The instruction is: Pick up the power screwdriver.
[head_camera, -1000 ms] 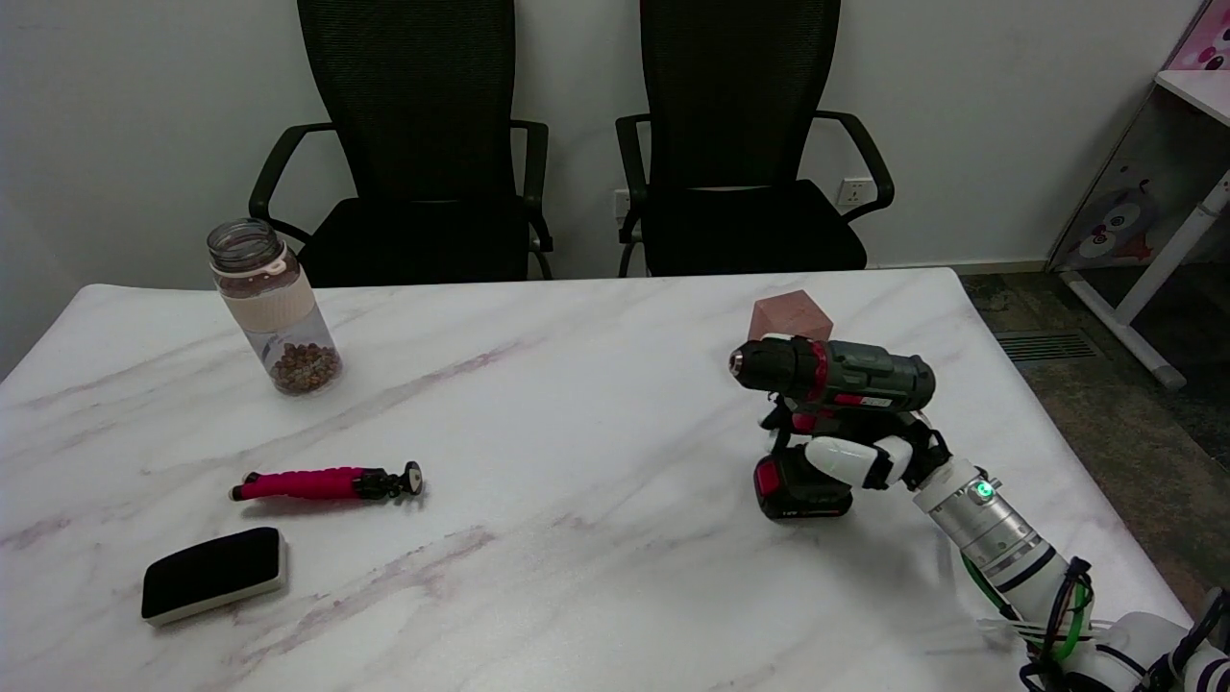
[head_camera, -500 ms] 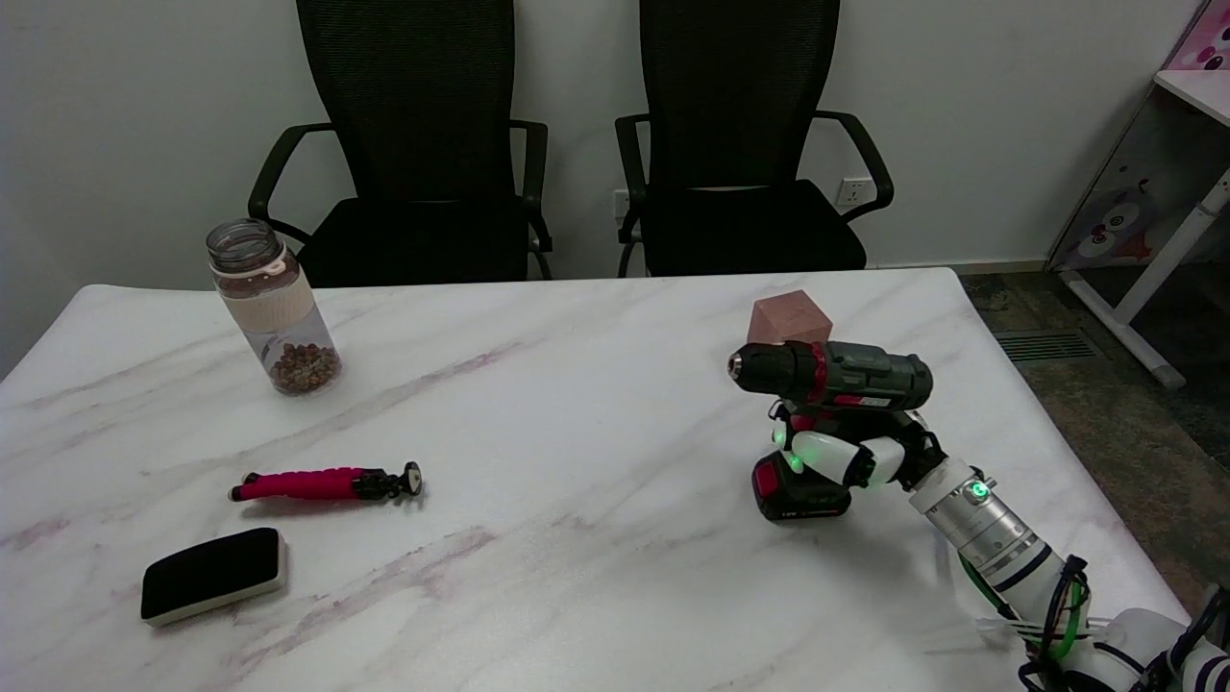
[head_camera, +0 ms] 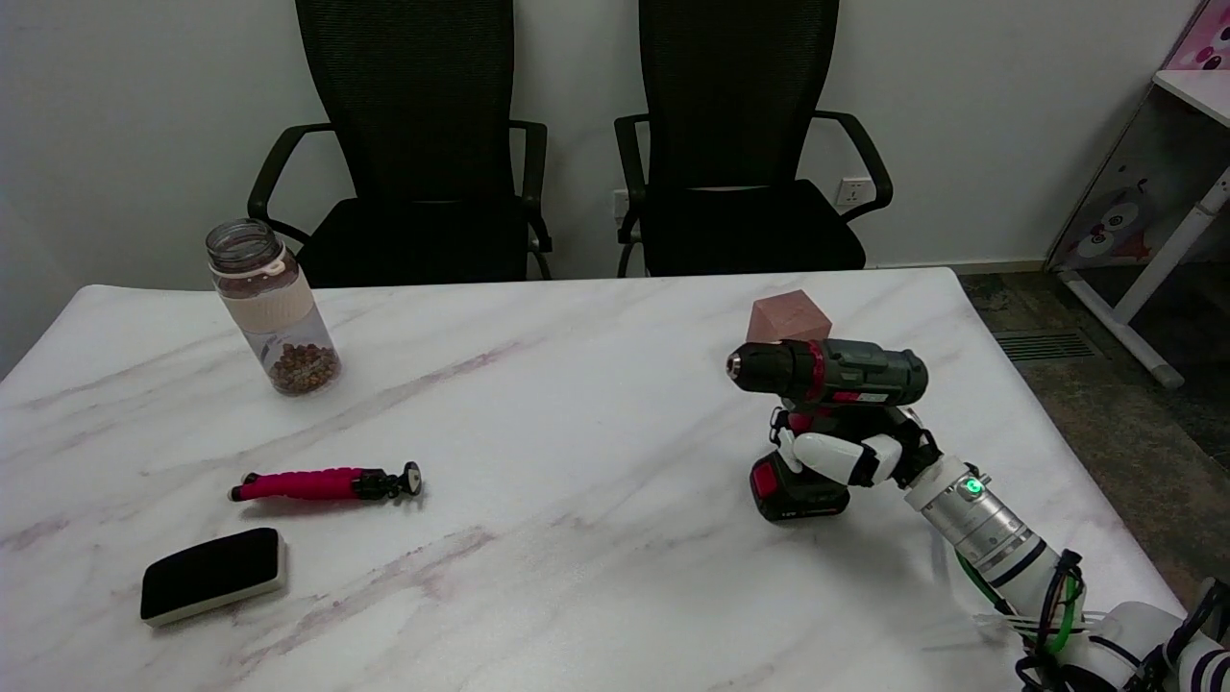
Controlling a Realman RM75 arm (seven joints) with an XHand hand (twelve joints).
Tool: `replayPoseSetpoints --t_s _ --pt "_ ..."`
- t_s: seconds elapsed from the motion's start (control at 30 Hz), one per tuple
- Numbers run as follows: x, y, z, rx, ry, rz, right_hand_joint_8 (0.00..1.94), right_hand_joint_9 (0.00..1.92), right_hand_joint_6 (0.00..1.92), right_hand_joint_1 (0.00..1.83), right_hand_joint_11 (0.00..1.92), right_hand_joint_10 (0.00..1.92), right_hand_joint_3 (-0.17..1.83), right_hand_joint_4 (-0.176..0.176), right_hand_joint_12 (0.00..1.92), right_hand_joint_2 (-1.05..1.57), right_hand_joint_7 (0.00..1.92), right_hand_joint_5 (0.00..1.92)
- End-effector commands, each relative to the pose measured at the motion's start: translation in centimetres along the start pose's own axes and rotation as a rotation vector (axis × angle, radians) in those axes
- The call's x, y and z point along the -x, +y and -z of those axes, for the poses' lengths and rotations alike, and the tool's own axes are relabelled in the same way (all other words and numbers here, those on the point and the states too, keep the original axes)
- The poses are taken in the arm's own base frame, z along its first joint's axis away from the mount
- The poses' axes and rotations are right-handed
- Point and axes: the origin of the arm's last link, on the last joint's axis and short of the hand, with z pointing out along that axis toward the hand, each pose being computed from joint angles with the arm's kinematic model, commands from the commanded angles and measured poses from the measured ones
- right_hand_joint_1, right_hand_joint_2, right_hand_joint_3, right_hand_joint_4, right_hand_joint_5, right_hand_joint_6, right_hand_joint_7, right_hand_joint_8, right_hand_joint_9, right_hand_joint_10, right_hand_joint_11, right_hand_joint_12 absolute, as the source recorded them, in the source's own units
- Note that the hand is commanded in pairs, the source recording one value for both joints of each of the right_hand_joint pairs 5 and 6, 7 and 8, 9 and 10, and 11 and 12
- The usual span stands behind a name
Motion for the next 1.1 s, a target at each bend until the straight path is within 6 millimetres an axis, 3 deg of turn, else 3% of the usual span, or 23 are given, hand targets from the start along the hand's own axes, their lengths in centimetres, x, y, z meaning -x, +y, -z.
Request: replayPoseSetpoints --t_s 0.03,0.2,0.63,0.67,0.7,0.73,0.8,0.83,0.87,0.93,0.97,1.0,1.03,1.1 --pt "0.1 0.1 -1.1 0.016 -0.014 0.005 0.72 1.49 0.72 1.08 1.92 1.49 1.22 0.176 1.92 0.01 0.72 0.72" --pt "0.2 0.2 -1.5 0.025 -0.017 0.005 0.78 1.51 0.78 1.04 1.92 1.51 1.29 0.176 1.92 -0.01 0.78 0.78" --pt "0.0 0.3 -1.9 0.037 -0.009 0.005 0.98 1.66 0.98 0.96 1.92 1.66 1.05 0.176 1.92 0.19 0.98 0.98" --pt "0.0 0.3 -2.0 0.039 -0.009 0.006 1.00 1.67 1.00 0.96 1.92 1.67 1.04 0.154 1.92 0.21 1.00 1.00" --pt "0.0 0.3 -2.0 0.041 -0.010 0.007 1.05 1.68 1.05 0.95 1.92 1.68 1.01 0.013 1.92 0.24 1.05 1.05" --pt "0.0 0.3 -2.1 0.041 -0.011 0.008 1.08 1.69 1.08 0.95 1.92 1.69 1.00 0.004 1.92 0.26 1.08 1.08" --pt "0.0 0.3 -2.1 0.039 -0.011 0.009 1.20 1.71 1.20 0.95 1.92 1.71 0.96 -0.050 1.92 0.32 1.20 1.20" --pt "0.0 0.2 -2.2 0.038 -0.011 0.010 1.30 1.73 1.30 0.95 1.92 1.73 0.95 -0.094 1.92 0.36 1.30 1.30" --pt "0.0 0.2 -2.2 0.039 -0.011 0.012 1.43 1.77 1.43 0.93 1.92 1.77 0.94 -0.106 1.92 0.41 1.43 1.43" --pt "-0.1 0.2 -2.3 0.040 -0.011 0.014 1.56 1.79 1.56 0.93 1.92 1.79 0.93 -0.095 1.92 0.47 1.56 1.56" --pt "-0.1 0.2 -2.3 0.042 -0.011 0.014 1.65 1.81 1.65 0.92 1.92 1.81 0.92 -0.072 1.92 0.50 1.65 1.65" --pt "-0.1 0.2 -2.3 0.043 -0.010 0.013 1.73 1.83 1.73 0.92 1.92 1.83 0.91 -0.019 1.92 0.55 1.73 1.73" --pt "-0.1 0.2 -2.3 0.044 -0.010 0.014 1.75 1.84 1.75 0.91 1.92 1.84 0.91 -0.002 1.92 0.56 1.75 1.75" --pt "-0.1 0.2 -2.4 0.044 -0.010 0.017 1.79 1.85 1.79 0.91 1.92 1.85 0.90 0.000 1.92 0.59 1.79 1.79"
